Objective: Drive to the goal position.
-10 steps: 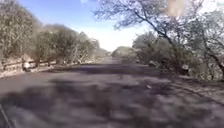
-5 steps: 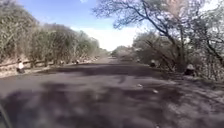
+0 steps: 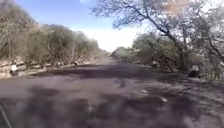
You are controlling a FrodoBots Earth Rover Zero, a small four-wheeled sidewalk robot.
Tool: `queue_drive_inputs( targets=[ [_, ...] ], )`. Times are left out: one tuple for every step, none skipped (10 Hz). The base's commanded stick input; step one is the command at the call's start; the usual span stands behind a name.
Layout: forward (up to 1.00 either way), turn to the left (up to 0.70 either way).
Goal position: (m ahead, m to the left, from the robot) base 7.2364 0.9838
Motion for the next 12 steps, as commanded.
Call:
queue_drive_inputs(
  targets=[
    [0.70, 0.00],
    [0.70, 0.00],
    [0.70, 0.00],
    [0.70, 0.00],
    [0.70, 0.00],
    [0.70, 0.00],
    [0.70, 0.00],
    [0.70, 0.00],
    [0.70, 0.00],
    [0.70, 0.00],
    [0.70, 0.00],
    [0.70, 0.00]
  ],
)
